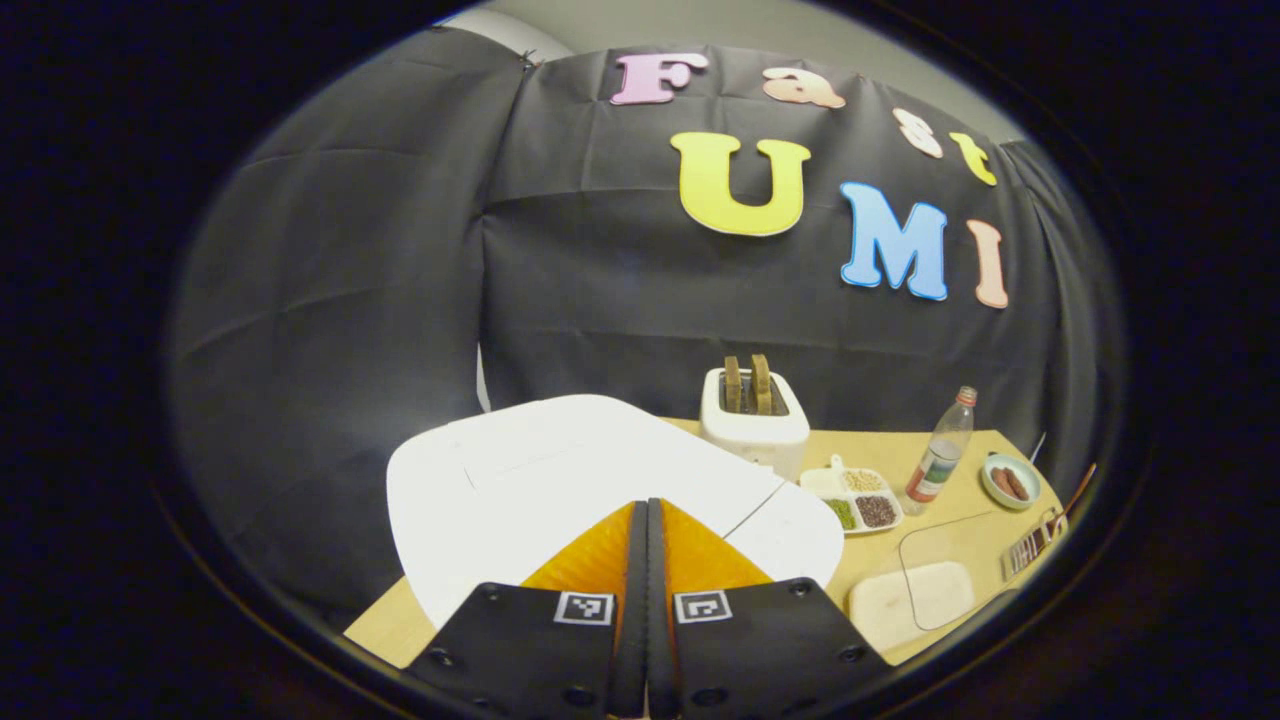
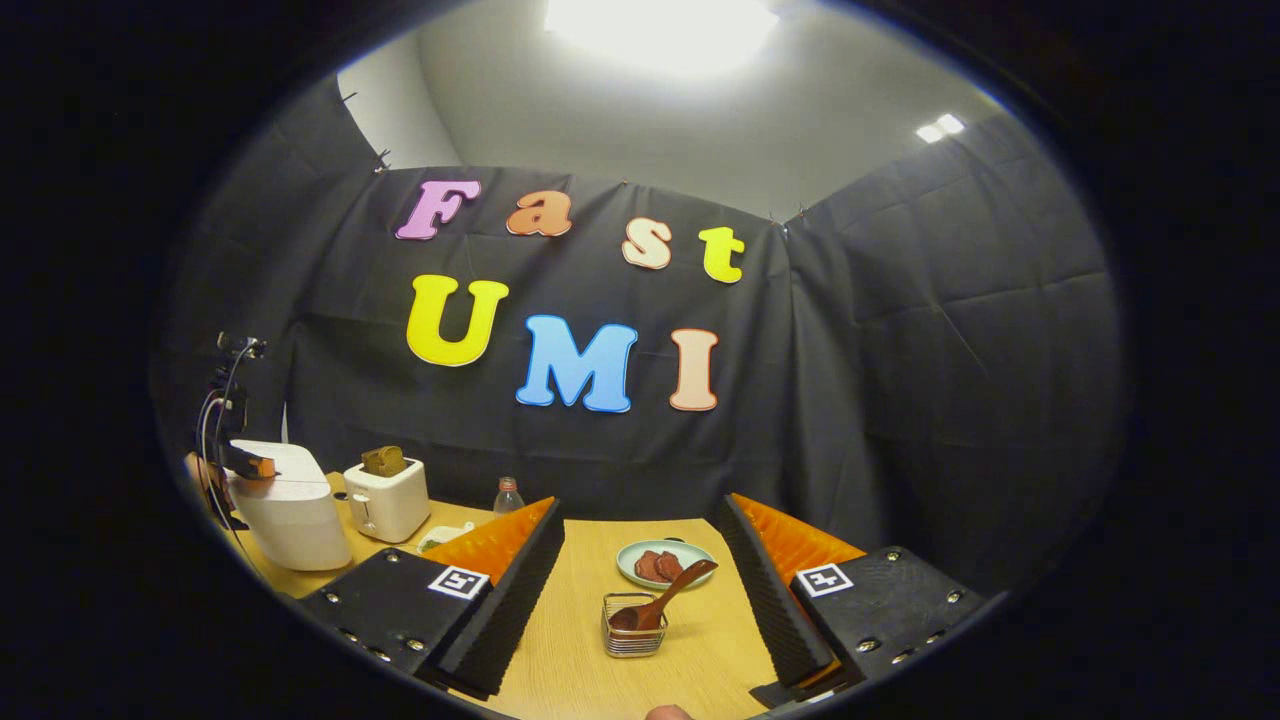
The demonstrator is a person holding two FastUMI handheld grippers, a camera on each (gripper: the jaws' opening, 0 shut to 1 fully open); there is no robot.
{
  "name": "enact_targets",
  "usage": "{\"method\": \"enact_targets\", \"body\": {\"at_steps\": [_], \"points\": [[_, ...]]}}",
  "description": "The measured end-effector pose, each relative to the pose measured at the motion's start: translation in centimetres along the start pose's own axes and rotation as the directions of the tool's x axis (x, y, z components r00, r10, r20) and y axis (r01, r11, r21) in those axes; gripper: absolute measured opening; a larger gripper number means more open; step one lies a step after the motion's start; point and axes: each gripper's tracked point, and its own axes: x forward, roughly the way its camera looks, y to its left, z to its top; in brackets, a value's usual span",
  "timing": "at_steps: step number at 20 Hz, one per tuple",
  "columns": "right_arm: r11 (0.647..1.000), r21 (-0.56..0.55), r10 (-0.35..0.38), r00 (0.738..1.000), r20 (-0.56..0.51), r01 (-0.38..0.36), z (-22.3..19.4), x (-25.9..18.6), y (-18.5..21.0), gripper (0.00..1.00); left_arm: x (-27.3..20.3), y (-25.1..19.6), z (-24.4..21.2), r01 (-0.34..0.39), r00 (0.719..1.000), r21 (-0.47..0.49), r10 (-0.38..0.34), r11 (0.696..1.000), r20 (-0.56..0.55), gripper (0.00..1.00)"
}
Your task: Close the left gripper, press the button to open the rice cooker; take a wooden spoon from the chopstick holder with the right hand, scoop a spoonful of rice and pour it into the rice cooker, then put the wooden spoon back into the chopstick holder.
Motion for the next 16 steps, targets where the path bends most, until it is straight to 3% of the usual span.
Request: {"method": "enact_targets", "body": {"at_steps": [7,11,16], "points": [[1.000,-0.004,0.024,0.999,0.028,-0.024,0.8,0.7,0.1,0.96,-1.5,0.5,0.2,-0.005,1.000,-0.039,0.006,0.999,0.023,0.08],[0.999,-0.006,0.052,0.998,0.034,-0.052,0.6,1.4,-0.3,0.96,-4.1,1.4,5.4,-0.069,0.984,0.029,0.063,0.997,0.169,0.08],[0.995,0.016,0.093,0.995,0.029,-0.094,0.1,2.2,-0.8,0.96,-9.4,1.0,10.6,-0.096,0.948,0.014,0.087,0.995,0.307,0.08]]}}
